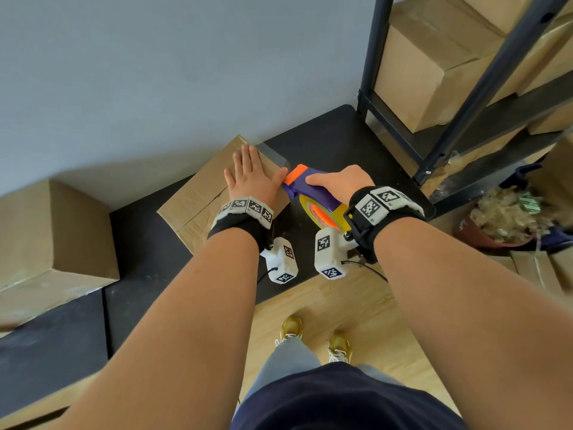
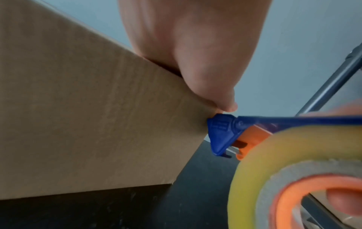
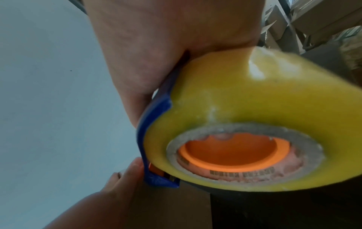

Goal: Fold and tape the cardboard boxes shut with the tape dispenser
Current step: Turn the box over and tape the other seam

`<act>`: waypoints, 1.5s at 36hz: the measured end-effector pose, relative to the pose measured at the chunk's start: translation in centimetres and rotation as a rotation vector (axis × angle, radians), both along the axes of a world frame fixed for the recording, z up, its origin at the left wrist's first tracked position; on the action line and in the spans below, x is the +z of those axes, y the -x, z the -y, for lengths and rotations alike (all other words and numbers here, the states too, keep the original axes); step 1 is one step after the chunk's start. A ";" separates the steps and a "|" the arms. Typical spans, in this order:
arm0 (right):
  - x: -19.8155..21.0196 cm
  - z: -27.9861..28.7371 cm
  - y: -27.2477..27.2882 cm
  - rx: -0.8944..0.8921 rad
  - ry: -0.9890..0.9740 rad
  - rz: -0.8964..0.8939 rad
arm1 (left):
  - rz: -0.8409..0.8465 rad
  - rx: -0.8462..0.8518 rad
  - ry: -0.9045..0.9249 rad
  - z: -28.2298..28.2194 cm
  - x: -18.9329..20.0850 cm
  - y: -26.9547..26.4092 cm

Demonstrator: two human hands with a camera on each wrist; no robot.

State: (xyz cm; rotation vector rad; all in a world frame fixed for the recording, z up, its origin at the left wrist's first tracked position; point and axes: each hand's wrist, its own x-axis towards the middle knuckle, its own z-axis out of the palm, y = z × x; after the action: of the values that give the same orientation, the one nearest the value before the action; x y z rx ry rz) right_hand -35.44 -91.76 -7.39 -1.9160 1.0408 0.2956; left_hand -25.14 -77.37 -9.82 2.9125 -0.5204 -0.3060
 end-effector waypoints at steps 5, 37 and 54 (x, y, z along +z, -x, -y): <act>0.4 0.4 -0.9 -0.015 -0.008 -0.010 | -0.011 -0.002 -0.007 0.1 -0.1 -0.3; -1.9 1.1 -0.3 0.086 0.127 -0.146 | 0.102 -0.016 -0.055 0.0 -0.9 0.1; -6.1 -1.1 -1.4 0.323 0.317 -0.315 | 0.150 -0.015 -0.039 0.1 -1.0 0.3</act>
State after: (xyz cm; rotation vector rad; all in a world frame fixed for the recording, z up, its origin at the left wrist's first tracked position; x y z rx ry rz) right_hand -34.02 -90.61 -13.47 -2.3832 1.0217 0.6662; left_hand -25.48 -77.48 -10.82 2.9862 -0.5651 -0.1001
